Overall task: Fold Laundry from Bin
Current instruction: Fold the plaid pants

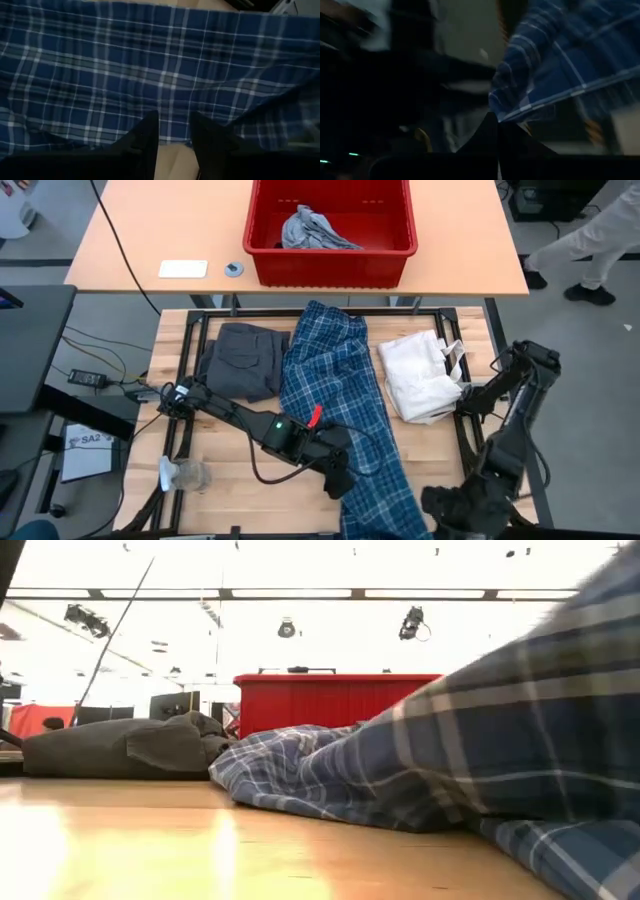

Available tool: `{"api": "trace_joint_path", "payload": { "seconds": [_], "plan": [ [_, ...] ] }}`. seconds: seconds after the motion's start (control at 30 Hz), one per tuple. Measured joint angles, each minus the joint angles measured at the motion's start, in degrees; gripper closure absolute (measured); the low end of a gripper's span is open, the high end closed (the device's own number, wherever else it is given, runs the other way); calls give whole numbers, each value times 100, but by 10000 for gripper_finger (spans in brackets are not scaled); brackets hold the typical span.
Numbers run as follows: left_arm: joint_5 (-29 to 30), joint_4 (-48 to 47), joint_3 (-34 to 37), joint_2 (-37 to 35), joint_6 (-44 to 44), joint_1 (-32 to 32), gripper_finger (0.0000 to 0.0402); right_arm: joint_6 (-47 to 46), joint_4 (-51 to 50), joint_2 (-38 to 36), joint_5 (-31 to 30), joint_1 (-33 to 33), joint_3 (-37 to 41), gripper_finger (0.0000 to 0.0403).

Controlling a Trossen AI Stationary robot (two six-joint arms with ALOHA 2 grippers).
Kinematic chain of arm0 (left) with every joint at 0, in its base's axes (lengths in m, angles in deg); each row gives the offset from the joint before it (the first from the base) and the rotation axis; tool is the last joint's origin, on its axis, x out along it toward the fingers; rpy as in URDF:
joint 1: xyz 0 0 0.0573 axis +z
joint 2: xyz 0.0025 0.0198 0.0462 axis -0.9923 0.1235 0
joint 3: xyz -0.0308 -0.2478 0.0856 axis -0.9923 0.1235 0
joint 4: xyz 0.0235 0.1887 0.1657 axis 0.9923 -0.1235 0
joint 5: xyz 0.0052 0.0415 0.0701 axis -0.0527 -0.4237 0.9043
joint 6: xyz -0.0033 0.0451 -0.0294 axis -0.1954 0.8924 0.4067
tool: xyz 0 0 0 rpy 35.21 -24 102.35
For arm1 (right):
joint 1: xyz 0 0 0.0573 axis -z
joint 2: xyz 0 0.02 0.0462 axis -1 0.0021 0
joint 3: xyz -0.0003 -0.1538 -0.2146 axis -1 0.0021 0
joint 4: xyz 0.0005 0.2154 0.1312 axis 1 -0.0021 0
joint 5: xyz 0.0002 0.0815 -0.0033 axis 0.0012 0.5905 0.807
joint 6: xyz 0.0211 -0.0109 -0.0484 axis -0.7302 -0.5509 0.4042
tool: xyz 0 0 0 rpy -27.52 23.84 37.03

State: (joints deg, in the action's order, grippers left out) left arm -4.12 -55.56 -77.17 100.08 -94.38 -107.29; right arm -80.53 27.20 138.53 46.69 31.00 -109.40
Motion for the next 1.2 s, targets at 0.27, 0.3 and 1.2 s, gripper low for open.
{"api": "trace_joint_path", "payload": {
  "seconds": [0.27,0.3,1.2],
  "plan": [
    [-3,35,0,0,-319,43,285,-276,-710,650,271,-627,13,402],
    [-6,38,0,0,-378,50,285,-270,-593,678,243,-626,13,402],
    [2412,1441,7,391,336,-1648,285,447,775,-839,-2478,267,7,403]
  ]
}}
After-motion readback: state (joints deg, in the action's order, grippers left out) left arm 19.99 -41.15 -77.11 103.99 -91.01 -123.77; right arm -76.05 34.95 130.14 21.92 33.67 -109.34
